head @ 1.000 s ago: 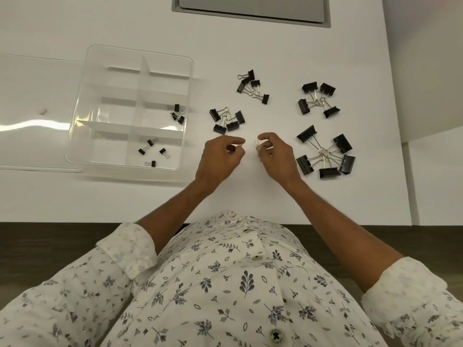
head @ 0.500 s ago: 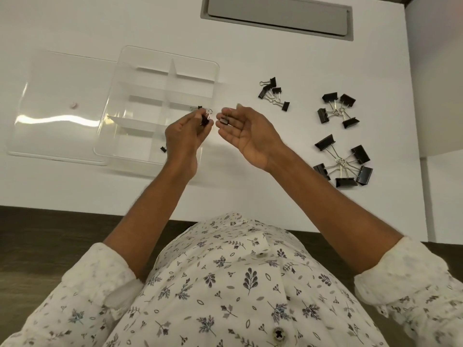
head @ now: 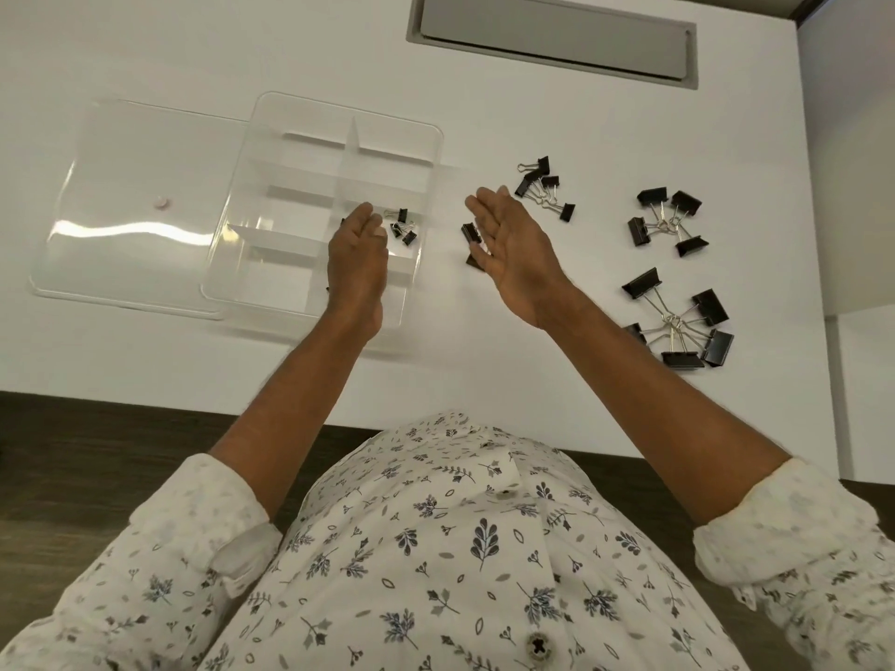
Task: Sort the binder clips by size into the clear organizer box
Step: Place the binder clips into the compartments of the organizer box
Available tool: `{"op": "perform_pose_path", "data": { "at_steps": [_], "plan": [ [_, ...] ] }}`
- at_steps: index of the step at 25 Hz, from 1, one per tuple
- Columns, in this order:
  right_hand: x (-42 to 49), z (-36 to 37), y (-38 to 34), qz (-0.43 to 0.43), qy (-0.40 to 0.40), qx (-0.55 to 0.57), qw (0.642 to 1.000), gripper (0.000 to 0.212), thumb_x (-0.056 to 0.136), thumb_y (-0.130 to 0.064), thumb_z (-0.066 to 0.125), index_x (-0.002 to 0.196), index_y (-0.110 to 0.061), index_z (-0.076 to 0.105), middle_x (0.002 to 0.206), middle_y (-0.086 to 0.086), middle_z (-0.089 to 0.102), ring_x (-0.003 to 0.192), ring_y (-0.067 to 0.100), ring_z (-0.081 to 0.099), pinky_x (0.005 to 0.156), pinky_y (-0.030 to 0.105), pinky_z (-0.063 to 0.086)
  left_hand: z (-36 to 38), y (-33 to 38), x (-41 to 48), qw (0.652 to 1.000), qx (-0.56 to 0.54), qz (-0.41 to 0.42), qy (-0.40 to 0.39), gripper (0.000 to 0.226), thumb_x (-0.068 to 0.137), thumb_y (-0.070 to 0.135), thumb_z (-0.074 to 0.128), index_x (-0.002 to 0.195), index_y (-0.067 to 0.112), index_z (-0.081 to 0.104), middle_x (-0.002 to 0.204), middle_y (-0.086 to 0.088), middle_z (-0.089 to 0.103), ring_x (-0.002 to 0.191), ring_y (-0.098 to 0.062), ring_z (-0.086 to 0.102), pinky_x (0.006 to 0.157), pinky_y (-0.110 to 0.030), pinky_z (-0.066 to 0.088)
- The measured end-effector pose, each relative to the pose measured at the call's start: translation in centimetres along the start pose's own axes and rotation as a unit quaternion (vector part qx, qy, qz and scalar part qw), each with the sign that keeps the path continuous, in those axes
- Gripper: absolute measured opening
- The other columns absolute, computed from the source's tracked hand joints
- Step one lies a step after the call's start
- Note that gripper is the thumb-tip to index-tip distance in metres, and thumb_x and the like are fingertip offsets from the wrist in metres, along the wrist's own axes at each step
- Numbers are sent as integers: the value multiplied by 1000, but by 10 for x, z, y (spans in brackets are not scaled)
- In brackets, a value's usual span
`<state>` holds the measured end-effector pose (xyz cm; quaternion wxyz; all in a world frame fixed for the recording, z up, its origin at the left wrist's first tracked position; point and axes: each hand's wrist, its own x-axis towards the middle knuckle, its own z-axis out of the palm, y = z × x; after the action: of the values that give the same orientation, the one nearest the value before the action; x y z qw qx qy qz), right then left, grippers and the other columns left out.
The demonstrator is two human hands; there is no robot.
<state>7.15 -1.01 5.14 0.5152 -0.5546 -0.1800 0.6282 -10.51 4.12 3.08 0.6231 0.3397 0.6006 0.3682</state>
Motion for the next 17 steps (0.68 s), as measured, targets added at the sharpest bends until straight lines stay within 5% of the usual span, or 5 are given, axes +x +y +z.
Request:
{"op": "perform_pose_path", "data": {
  "at_steps": [3, 7, 10, 14, 17],
  "plan": [
    [1, -30, 16, -71, 60, -180, 979, 48, 111, -32, 37, 156, -16, 36, 162, -4, 37, 151, 7, 29, 124, 31, 24, 15, -13, -9, 997, 47, 33, -50, 42, 103, 4, 50, 144, 12, 53, 140, -2, 63, 133, -12, 57, 117, -34, 43],
    [14, -81, 46, -157, 55, -539, 826, 50, 107, -15, 35, 156, -5, 33, 166, 12, 26, 157, 26, 14, 128, 37, 14, 40, -30, -25, 959, 195, 197, -63, 39, 100, 5, 54, 139, 9, 60, 148, -5, 57, 144, -16, 45, 122, -29, 33],
    [16, -100, 63, -171, 28, -644, 745, 54, 101, -7, 38, 155, 0, 34, 166, 14, 25, 157, 30, 15, 127, 42, 18, 54, -38, -33, 914, 259, 311, -35, 35, 101, 8, 54, 134, 5, 62, 148, -9, 55, 151, -22, 35, 121, -18, 25],
    [9, -109, 70, -209, 60, -654, 724, 49, 101, -9, 46, 150, -5, 44, 162, 11, 35, 150, 28, 33, 121, 37, 32, 70, -49, -44, 884, 285, 346, -129, 35, 100, 3, 53, 133, 3, 62, 134, -10, 65, 127, -19, 60, 113, -32, 45],
    [5, -114, 68, -217, 69, -647, 728, 45, 101, -11, 51, 145, -8, 49, 157, 10, 41, 139, 30, 44, 110, 38, 43, 81, -66, -42, 835, 429, 265, -219, 48, 103, 8, 50, 151, 3, 43, 157, -15, 44, 149, -26, 37, 125, -38, 27]
  ]
}}
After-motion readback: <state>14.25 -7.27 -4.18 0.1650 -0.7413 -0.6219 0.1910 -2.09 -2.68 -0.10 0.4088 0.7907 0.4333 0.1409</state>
